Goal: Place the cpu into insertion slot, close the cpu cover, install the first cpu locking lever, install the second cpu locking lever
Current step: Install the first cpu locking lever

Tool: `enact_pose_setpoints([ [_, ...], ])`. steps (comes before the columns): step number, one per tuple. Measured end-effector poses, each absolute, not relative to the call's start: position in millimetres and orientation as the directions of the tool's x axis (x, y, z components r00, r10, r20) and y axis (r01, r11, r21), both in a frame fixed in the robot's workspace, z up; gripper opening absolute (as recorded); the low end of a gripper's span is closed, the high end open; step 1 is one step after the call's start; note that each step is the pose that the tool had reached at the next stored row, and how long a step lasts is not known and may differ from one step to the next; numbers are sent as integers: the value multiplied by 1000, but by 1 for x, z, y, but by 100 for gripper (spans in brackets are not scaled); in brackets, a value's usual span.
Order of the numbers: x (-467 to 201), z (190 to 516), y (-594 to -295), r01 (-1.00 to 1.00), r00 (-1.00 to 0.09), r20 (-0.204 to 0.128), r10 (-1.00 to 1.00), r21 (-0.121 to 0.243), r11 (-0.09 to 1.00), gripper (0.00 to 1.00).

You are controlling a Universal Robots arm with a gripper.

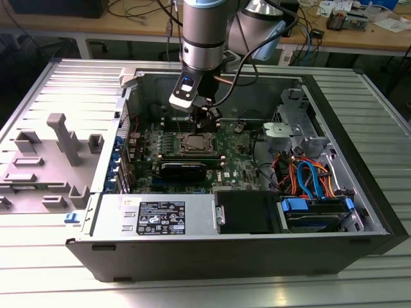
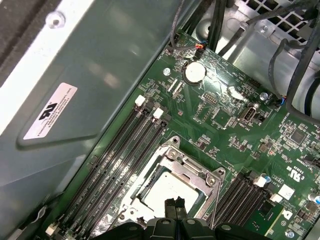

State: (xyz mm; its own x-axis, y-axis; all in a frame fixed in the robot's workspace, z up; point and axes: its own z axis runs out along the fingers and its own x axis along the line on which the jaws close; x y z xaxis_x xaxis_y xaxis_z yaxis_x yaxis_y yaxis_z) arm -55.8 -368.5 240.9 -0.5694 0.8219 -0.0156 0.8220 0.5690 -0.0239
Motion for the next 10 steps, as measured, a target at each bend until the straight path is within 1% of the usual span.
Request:
enact_pose_setpoints([
  [5,-56,241,-369,817,-577,-16,817,-24,576,11],
  [7,-56,241,-369,794,-608,-16,794,-24,607,11],
  [10,-56,241,-369,731,-683,-16,731,-24,682,11],
])
